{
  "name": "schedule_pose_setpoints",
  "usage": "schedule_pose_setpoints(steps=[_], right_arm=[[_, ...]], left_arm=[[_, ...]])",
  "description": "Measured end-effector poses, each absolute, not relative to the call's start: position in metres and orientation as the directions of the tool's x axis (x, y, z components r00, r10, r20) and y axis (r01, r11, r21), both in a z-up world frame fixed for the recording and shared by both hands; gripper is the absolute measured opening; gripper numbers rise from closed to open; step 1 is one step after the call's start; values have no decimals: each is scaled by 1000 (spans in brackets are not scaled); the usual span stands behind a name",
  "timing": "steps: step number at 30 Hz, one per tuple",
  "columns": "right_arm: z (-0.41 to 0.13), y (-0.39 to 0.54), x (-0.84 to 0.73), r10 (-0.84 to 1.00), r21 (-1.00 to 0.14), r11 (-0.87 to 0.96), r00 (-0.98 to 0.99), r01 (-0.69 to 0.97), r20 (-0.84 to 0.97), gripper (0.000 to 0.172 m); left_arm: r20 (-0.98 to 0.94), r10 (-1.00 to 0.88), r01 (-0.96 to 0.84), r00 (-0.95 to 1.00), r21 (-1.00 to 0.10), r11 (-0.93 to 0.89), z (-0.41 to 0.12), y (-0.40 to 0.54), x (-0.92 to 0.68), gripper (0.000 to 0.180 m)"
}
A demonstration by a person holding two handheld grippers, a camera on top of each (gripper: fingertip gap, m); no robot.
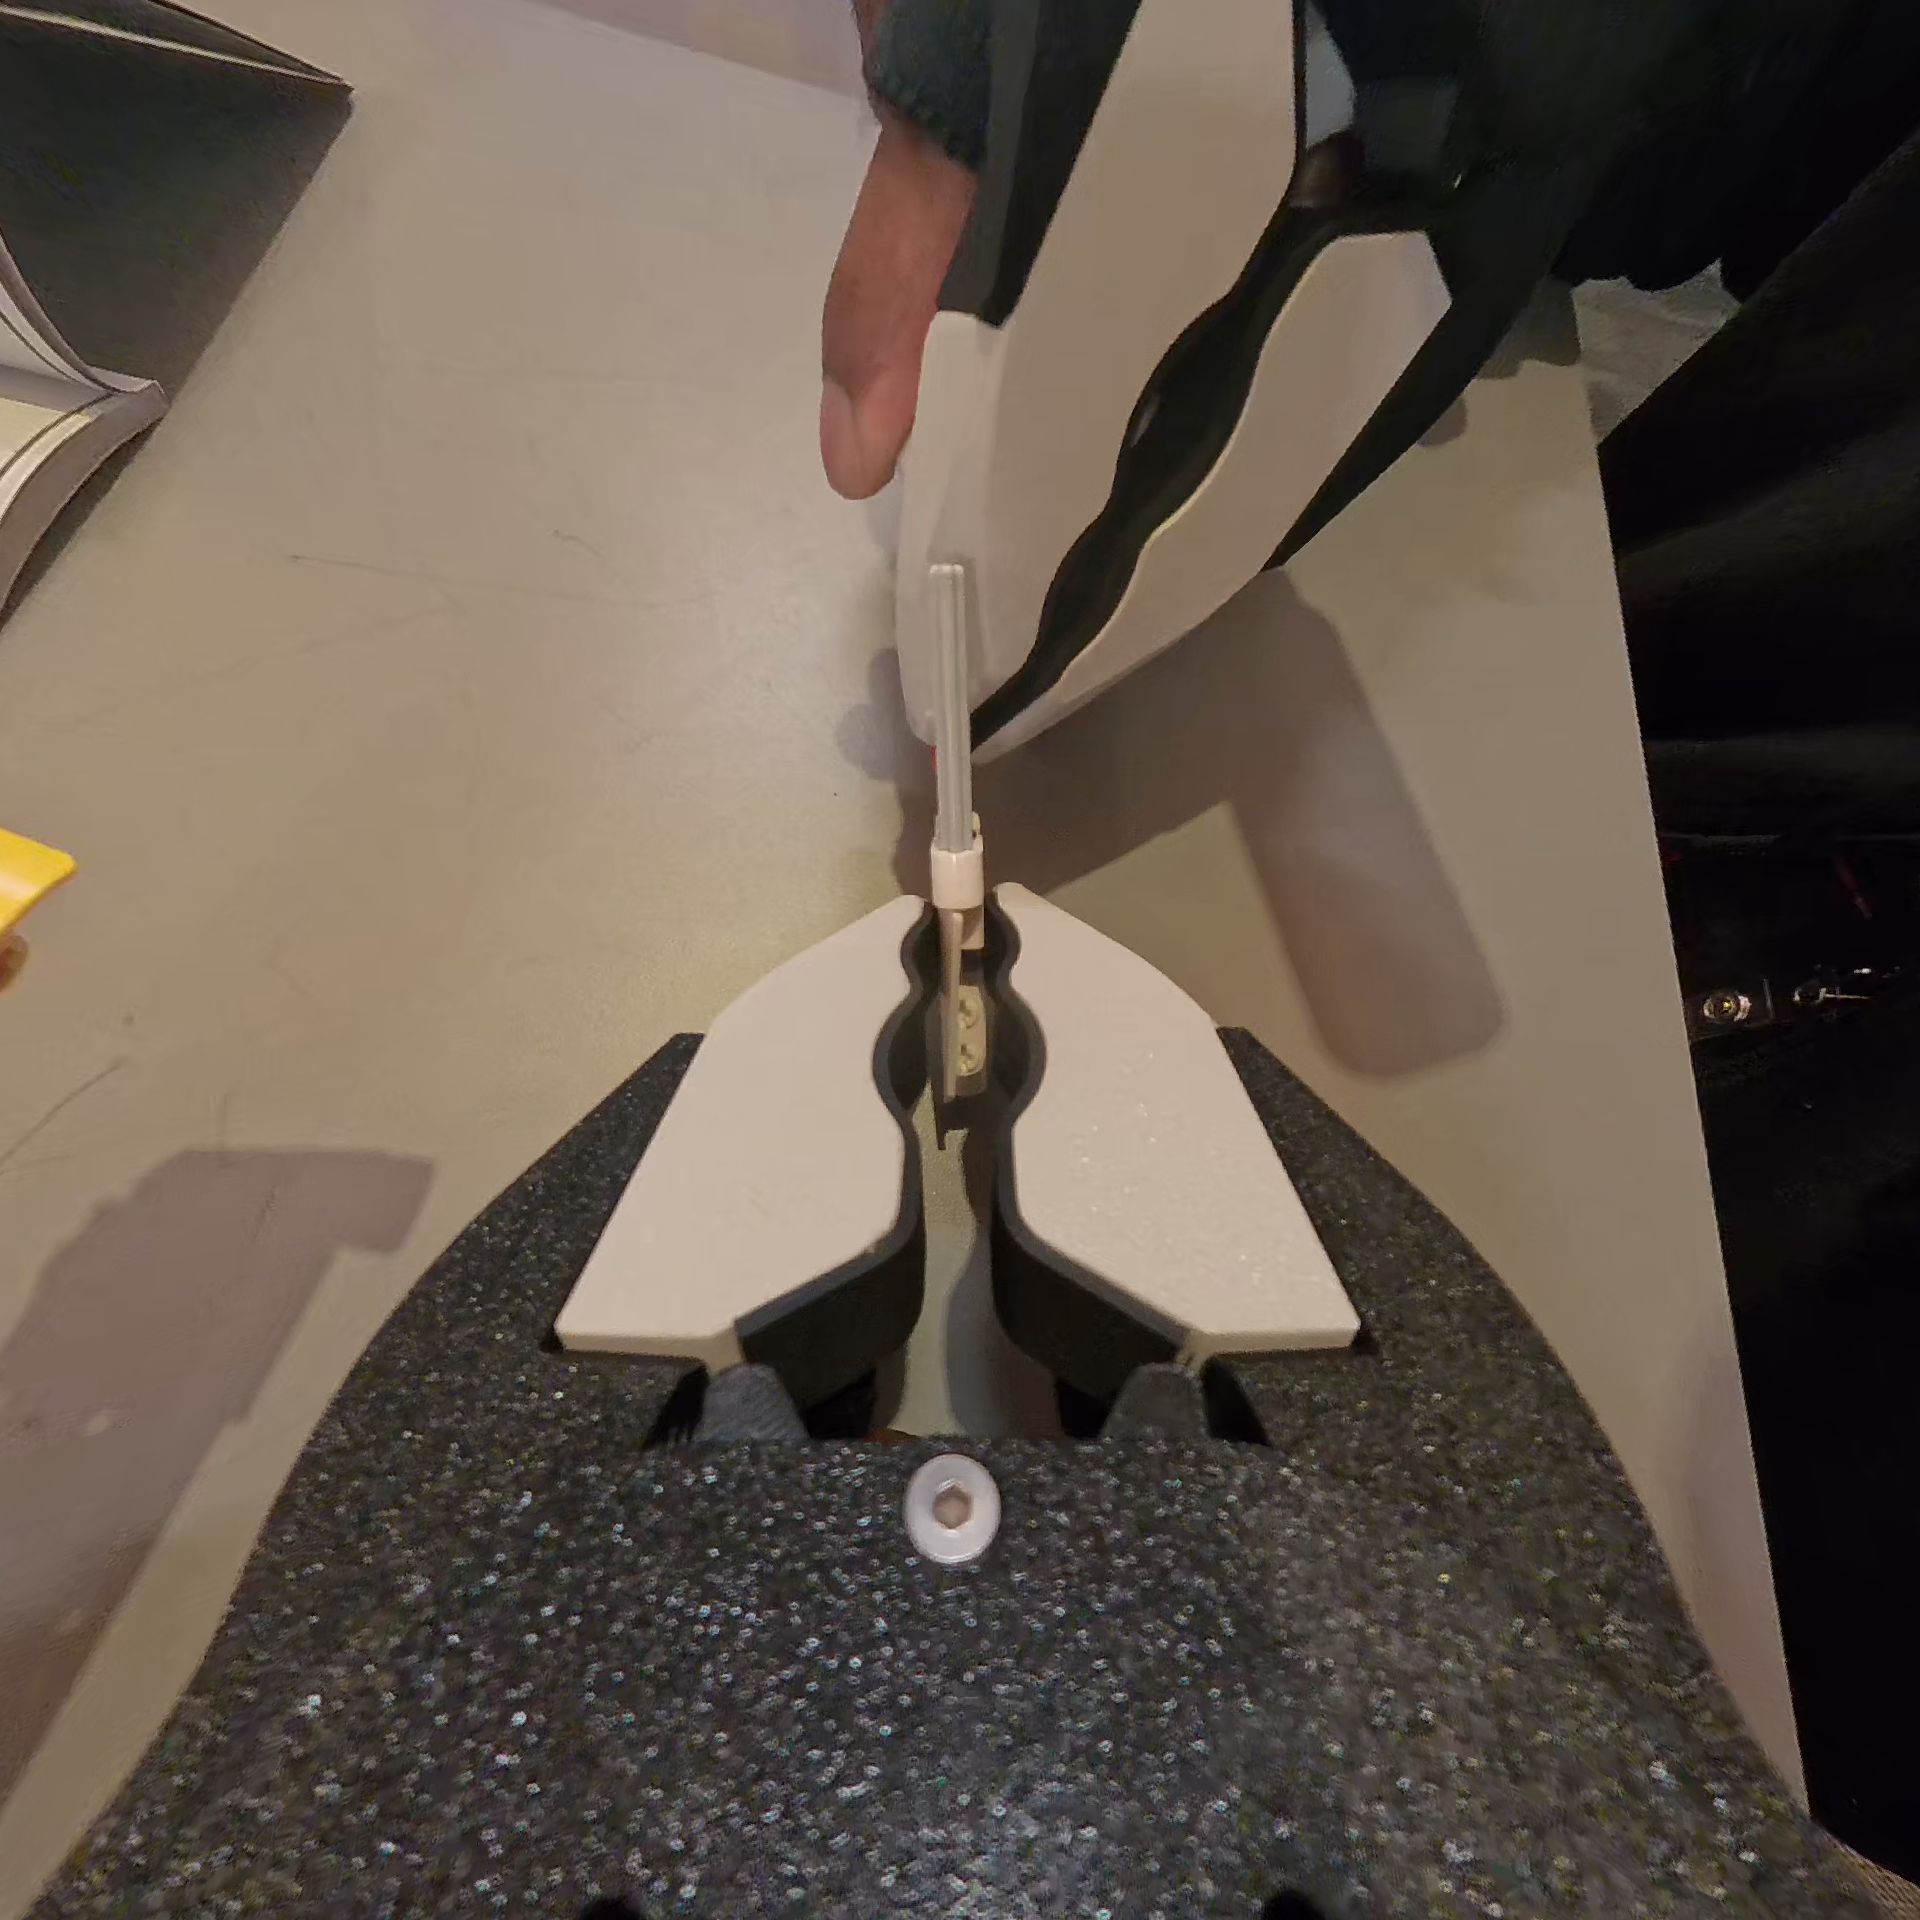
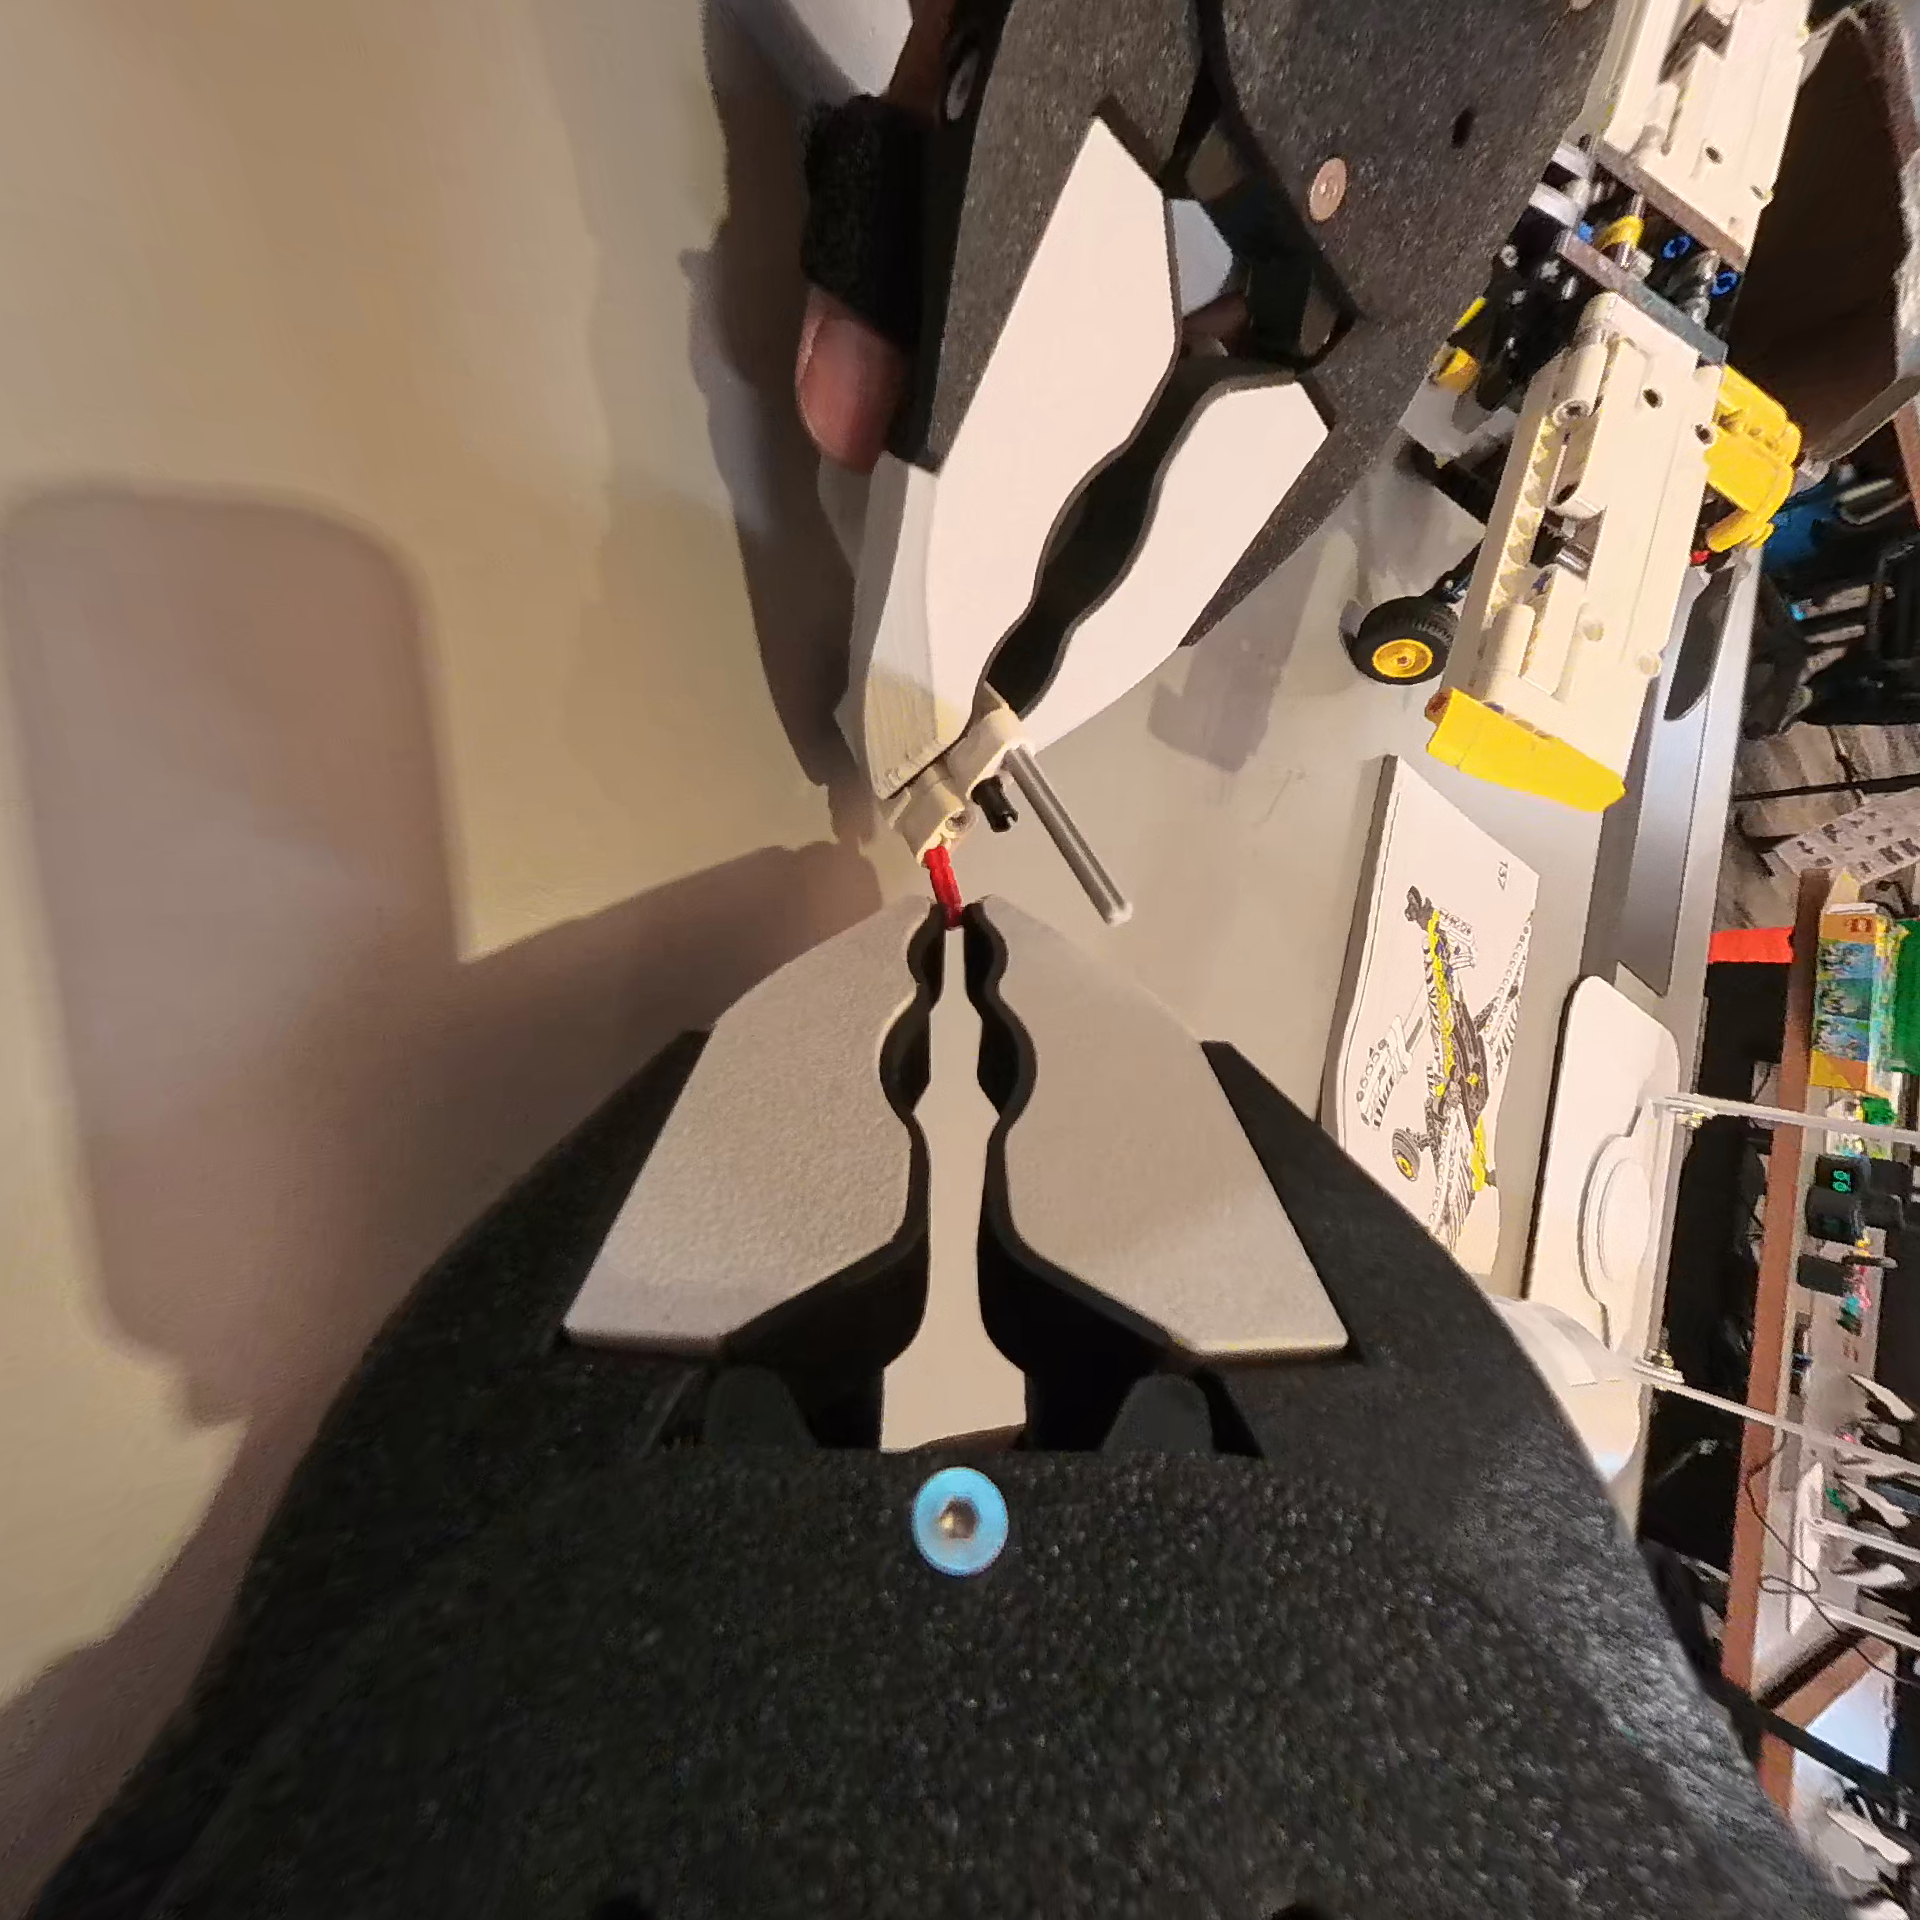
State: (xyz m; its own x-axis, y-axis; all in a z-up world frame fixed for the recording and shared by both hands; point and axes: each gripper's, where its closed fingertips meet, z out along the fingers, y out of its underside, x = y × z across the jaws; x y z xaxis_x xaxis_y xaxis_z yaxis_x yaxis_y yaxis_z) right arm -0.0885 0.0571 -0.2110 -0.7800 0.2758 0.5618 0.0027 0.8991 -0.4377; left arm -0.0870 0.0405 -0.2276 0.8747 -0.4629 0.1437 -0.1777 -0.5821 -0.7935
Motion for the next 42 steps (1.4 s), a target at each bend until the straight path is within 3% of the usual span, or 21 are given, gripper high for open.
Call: schedule_pose_setpoints(steps=[8,42], right_arm=[[-209,54,-89,323,-520,854,-789,6,523,3],[-206,49,-93,419,-611,791,-745,18,519,3]], left_arm=[[146,-466,-177,873,-794,-581,-228,40,-87,7],[125,-451,-180,884,-798,-575,-229,42,-88,7]])
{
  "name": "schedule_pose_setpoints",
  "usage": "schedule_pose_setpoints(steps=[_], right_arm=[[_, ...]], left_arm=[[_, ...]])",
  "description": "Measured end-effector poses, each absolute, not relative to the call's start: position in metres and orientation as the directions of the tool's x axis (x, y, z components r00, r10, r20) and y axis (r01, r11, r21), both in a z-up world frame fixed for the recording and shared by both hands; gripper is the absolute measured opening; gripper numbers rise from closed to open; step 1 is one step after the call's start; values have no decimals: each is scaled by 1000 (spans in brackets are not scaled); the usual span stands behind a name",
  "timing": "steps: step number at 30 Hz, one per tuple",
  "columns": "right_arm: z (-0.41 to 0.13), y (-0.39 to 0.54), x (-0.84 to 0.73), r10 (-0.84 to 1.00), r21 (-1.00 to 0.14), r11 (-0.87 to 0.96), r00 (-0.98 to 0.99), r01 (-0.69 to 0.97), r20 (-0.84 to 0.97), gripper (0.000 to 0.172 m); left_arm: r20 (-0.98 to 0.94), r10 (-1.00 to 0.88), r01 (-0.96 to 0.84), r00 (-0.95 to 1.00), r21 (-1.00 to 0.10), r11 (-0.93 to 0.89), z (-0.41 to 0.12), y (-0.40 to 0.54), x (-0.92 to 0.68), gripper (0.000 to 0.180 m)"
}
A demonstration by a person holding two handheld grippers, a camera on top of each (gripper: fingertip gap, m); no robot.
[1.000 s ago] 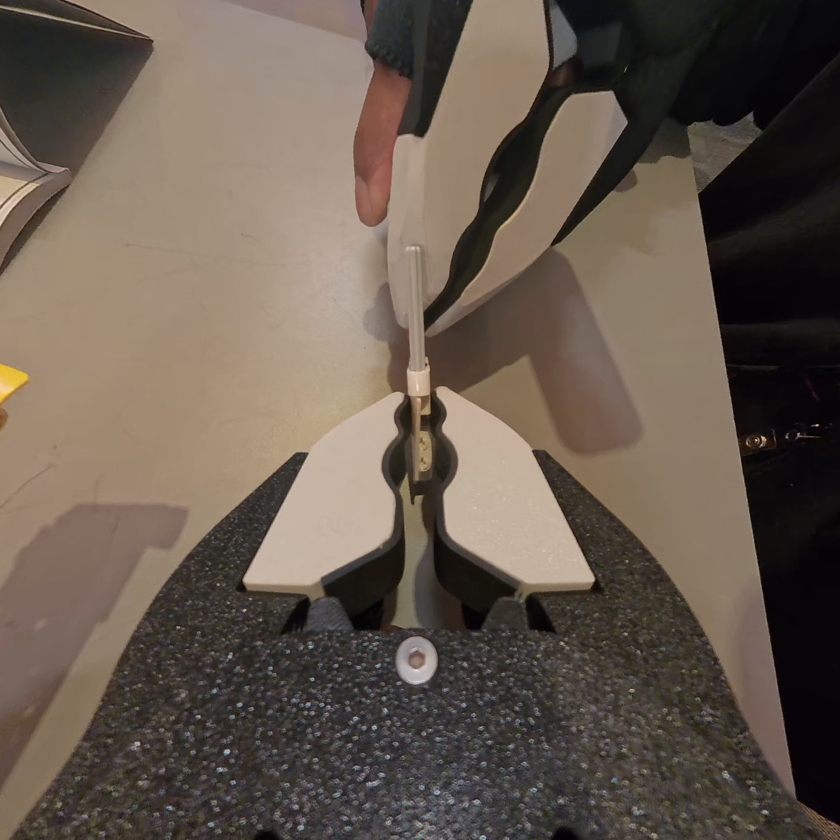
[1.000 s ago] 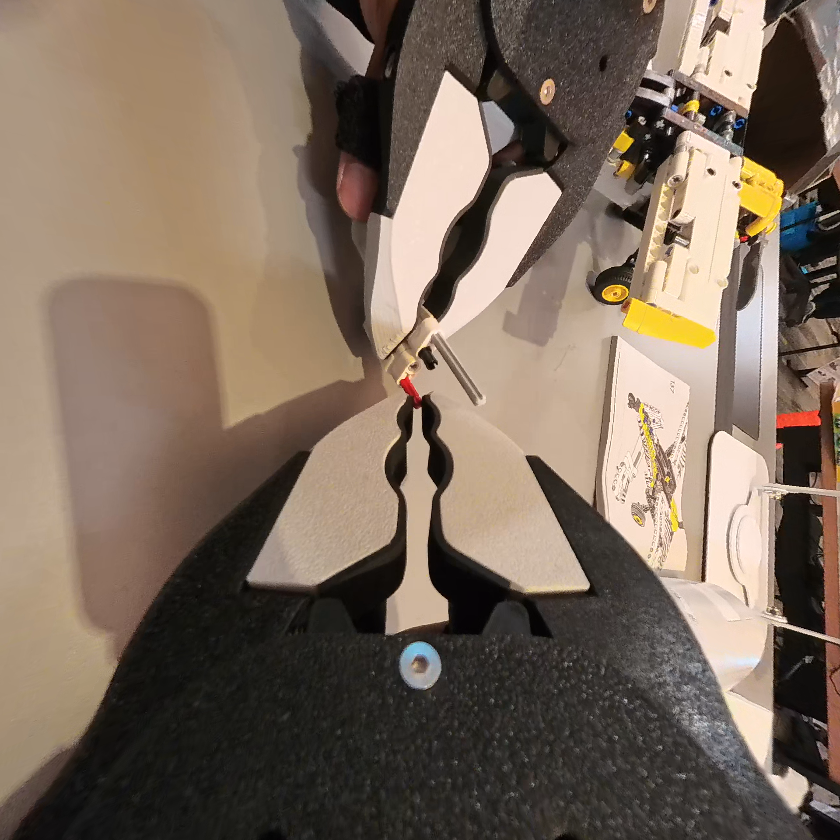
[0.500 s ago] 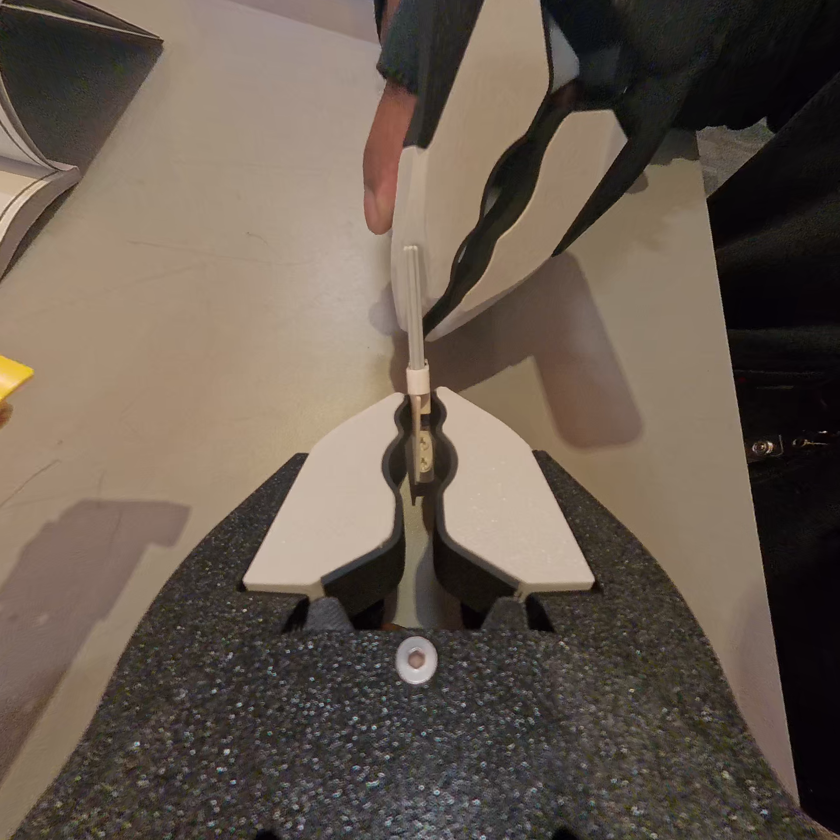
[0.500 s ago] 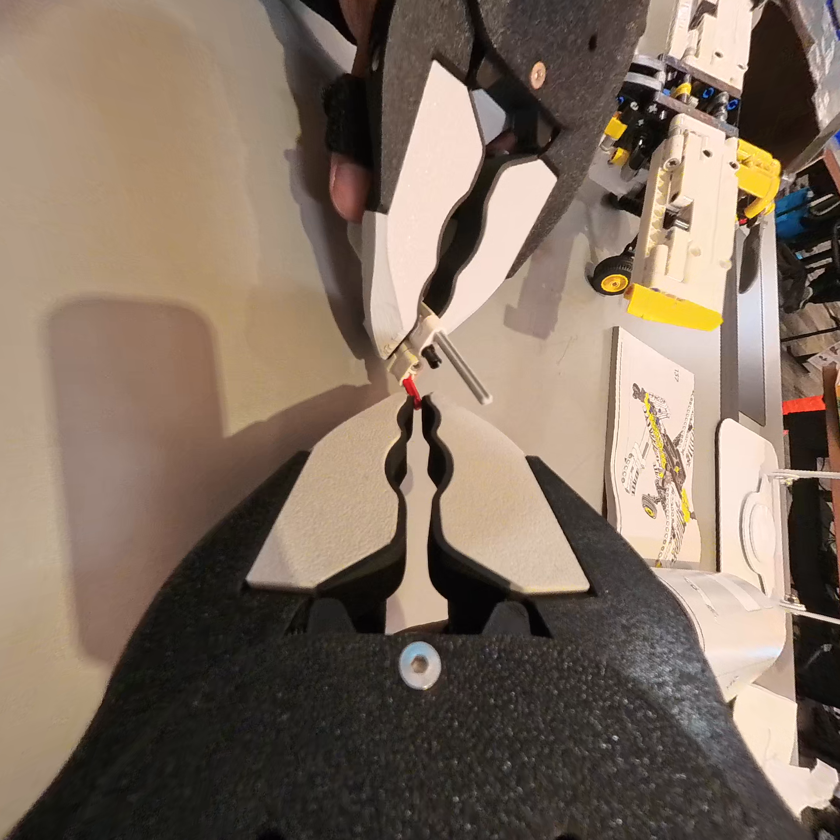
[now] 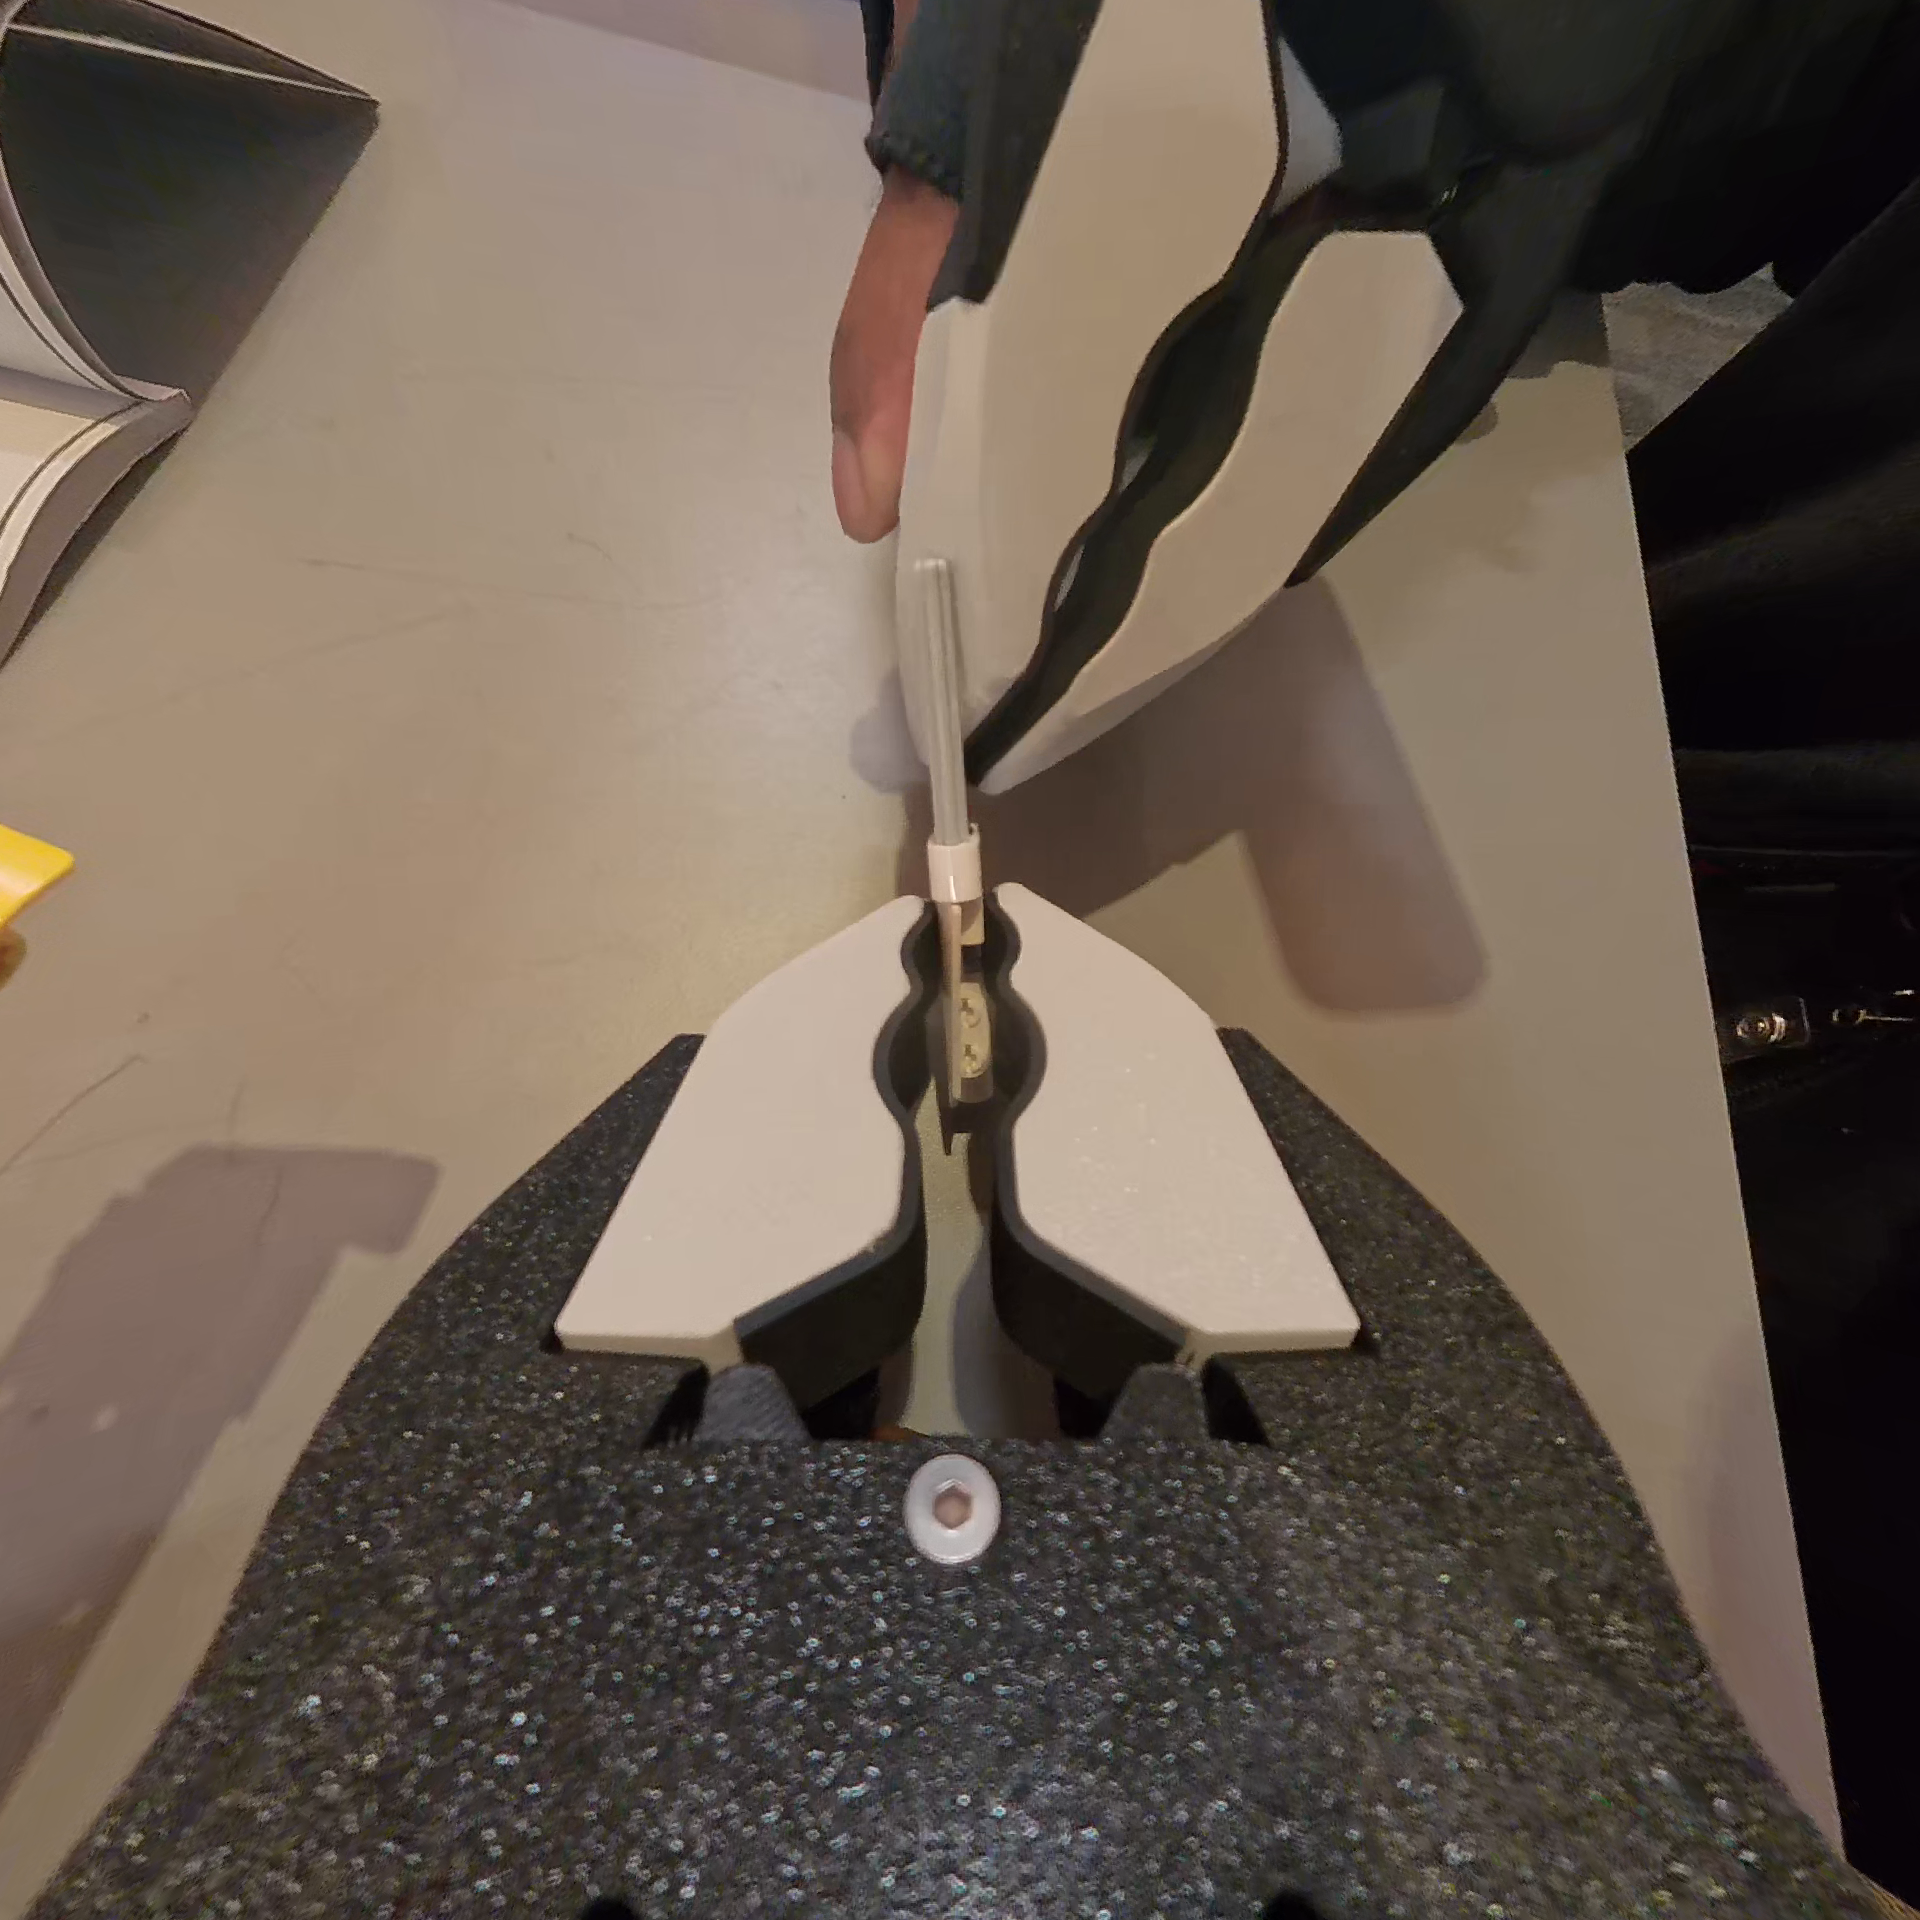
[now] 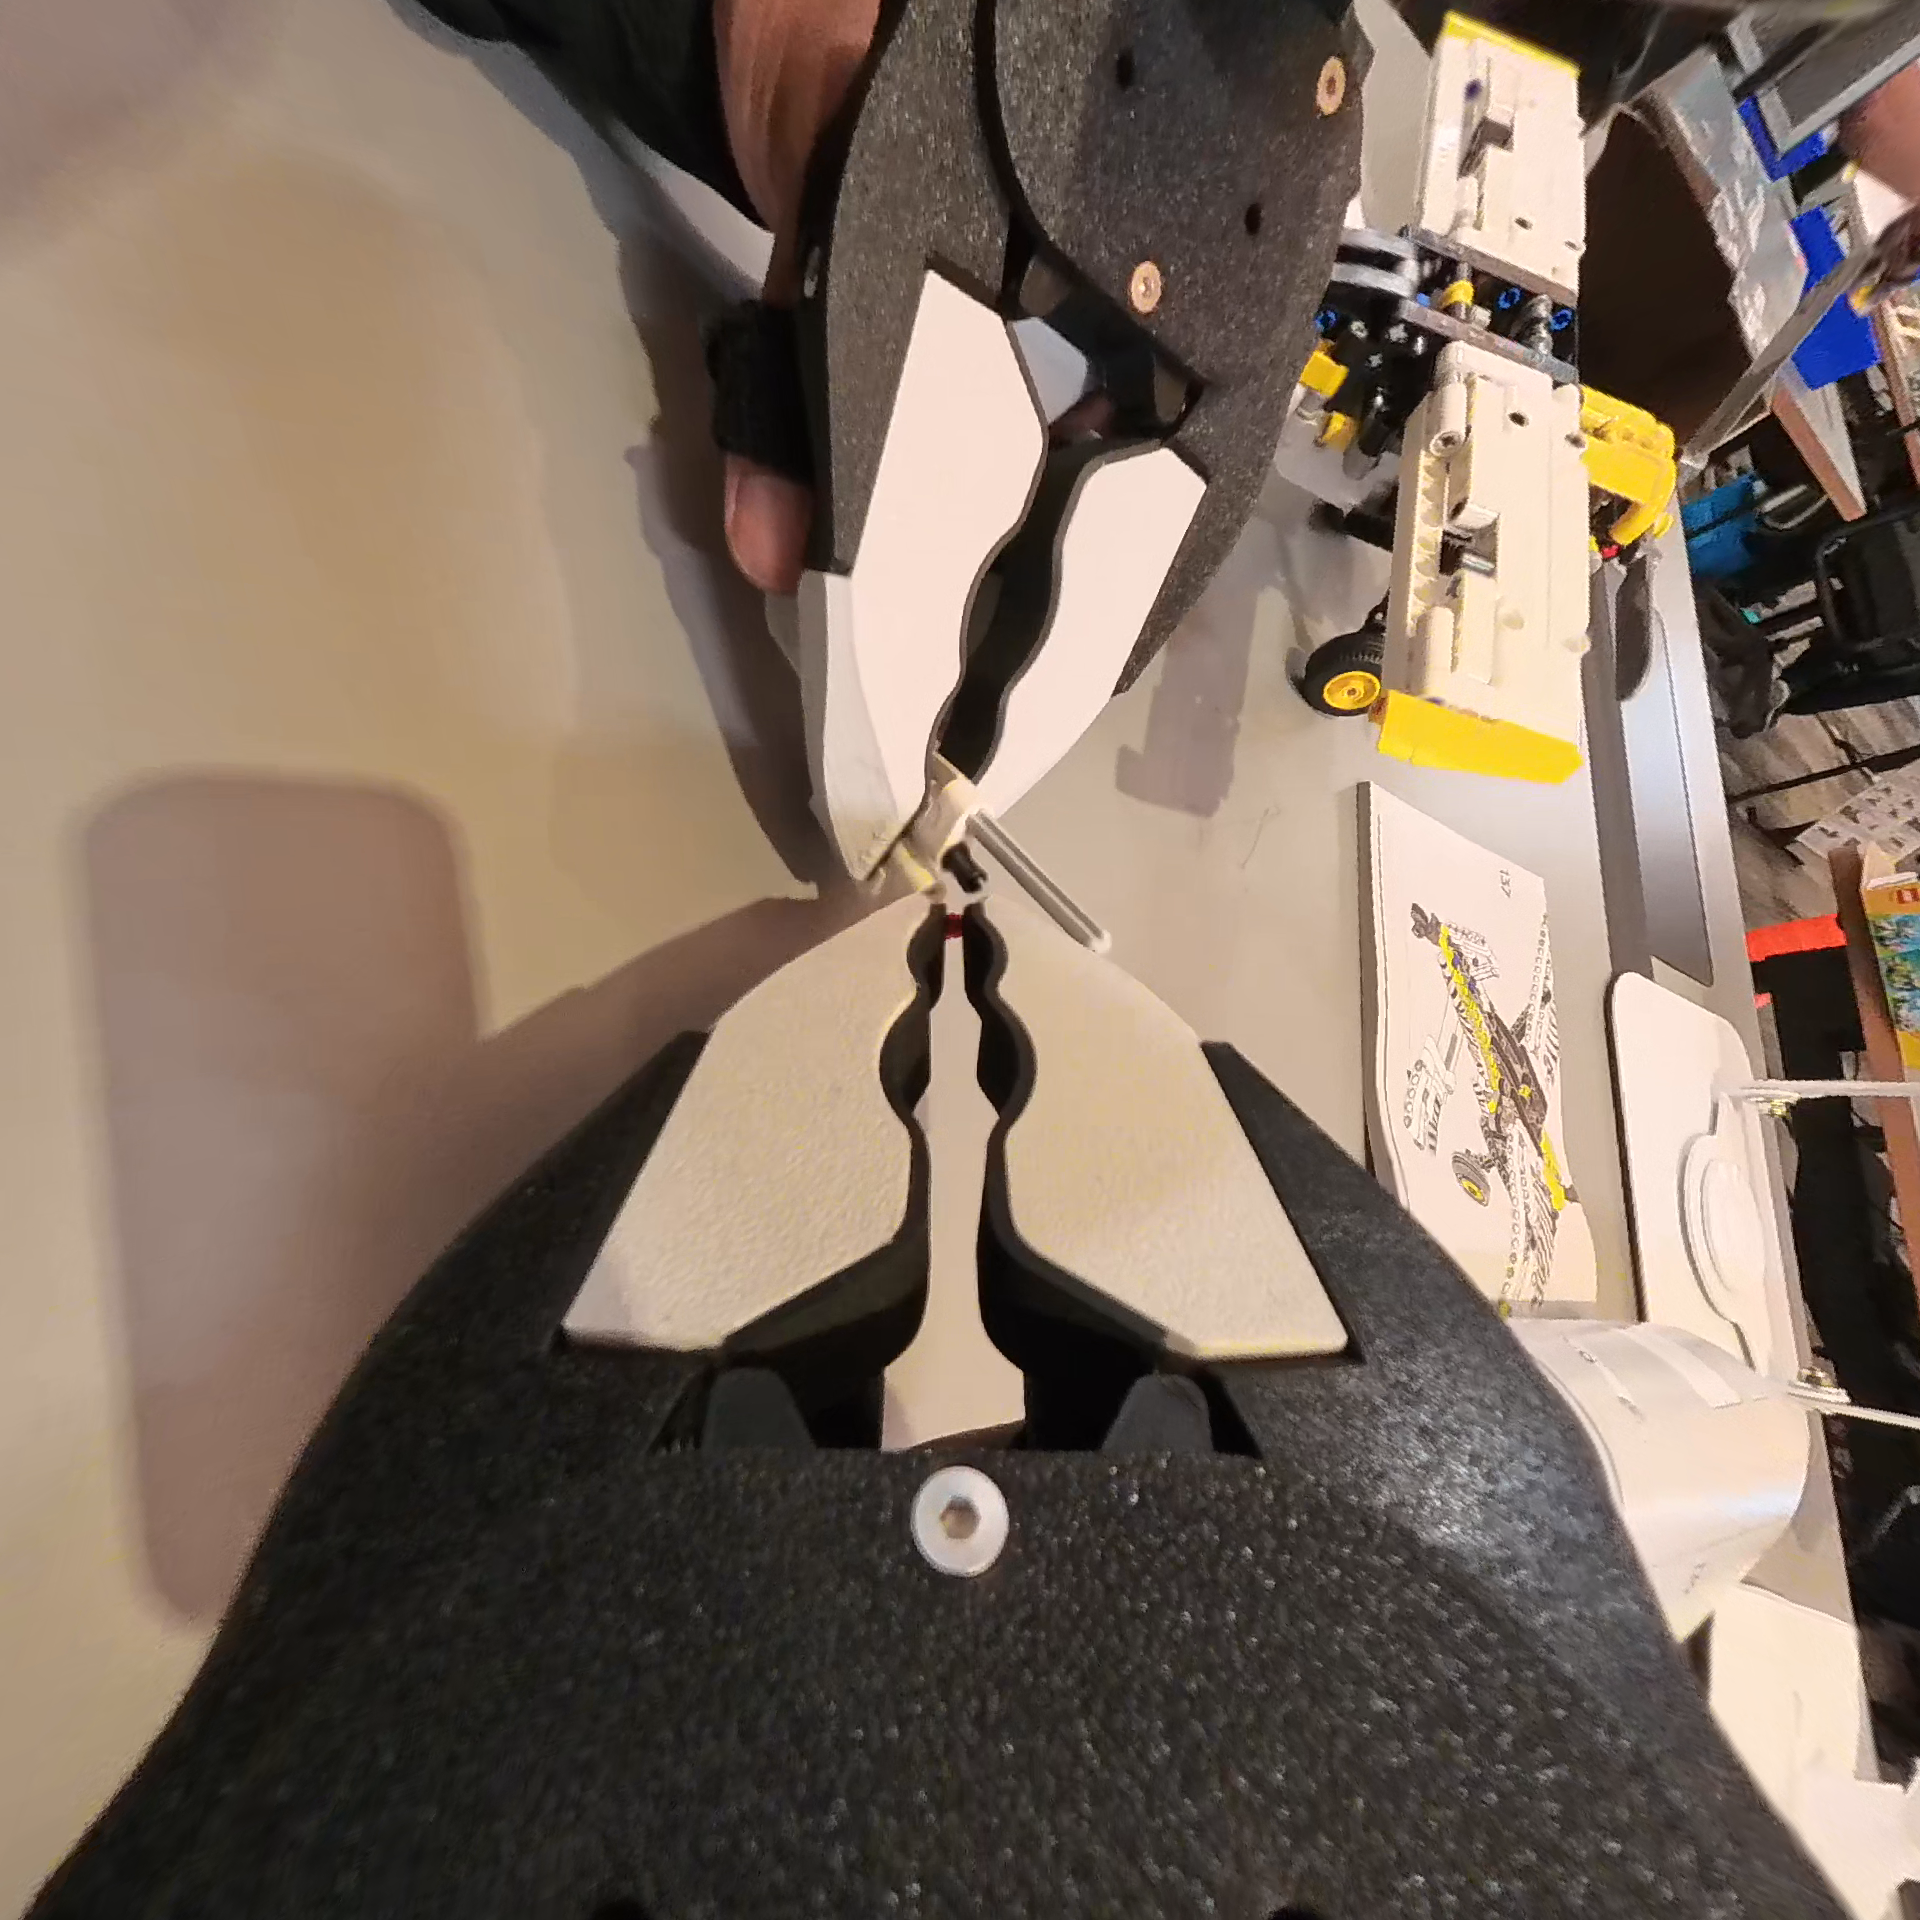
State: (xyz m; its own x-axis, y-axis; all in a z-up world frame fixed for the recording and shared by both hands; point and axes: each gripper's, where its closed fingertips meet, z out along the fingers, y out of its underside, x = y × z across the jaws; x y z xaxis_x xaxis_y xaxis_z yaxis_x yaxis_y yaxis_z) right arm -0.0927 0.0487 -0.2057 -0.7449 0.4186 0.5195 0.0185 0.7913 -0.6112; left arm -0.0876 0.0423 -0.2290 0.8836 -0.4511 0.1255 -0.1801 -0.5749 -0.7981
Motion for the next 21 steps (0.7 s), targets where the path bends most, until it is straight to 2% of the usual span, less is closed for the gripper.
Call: schedule_pose_setpoints(steps=[11,21], right_arm=[[-205,57,-92,535,-739,670,-734,66,419,3],[-200,60,-95,593,-804,591,-714,71,373,0]], left_arm=[[148,-451,-149,880,-816,-559,-224,42,-89,7],[158,-447,-134,880,-821,-554,-223,42,-90,7]])
